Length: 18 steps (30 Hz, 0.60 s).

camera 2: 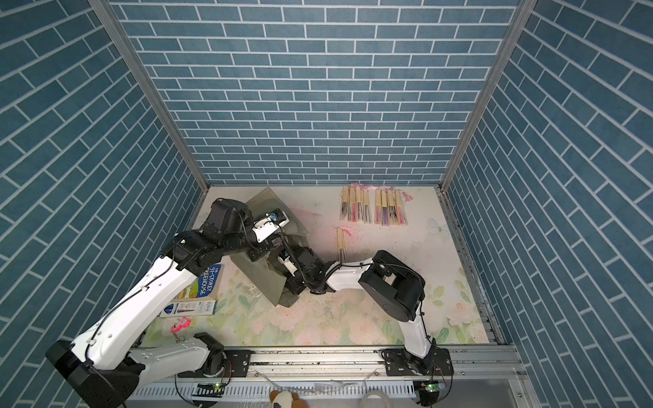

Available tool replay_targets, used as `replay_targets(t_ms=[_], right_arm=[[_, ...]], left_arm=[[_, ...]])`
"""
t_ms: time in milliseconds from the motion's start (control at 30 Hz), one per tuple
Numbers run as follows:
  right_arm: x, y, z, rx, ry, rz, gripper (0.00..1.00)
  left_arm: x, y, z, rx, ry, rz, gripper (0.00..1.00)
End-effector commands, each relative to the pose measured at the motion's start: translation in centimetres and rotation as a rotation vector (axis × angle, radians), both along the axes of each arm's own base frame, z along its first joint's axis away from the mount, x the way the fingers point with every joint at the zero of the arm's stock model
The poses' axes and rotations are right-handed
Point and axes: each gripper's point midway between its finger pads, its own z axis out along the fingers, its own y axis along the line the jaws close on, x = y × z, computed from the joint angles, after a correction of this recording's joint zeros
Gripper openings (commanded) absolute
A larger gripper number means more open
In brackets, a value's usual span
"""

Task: Take out the folding fans from the tote bags
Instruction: Pick up the folding fan from the canvas bag.

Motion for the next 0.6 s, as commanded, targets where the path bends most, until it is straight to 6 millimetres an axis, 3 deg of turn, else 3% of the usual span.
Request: replay_targets(t_ms=[0, 67, 233, 567], right_arm=[[-2.0, -1.4, -2.3, -0.072, 0.092, 0.029, 0.51], [-2.1, -1.6, -2.7, -0.098, 0.104, 0.02, 0.39], [-2.6, -2.7, -2.9, -0.186, 0.098, -0.002, 0.27], [-5.1, -5.2, -0.4, -0.161, 0.147, -0.022, 0.21]], left_arm=[[-0.4, -0.4, -0.2, -0.004, 0.008, -0.027, 0.0], [-0.4, -0.5, -0.2, -0.003, 0.008, -0.027, 0.0], [-0.3, -0.4, -0.3, 0.001, 0.0, -0.023, 0.0], [-0.2, -0.4, -0.7, 0.015, 0.005, -0.019, 0.0]])
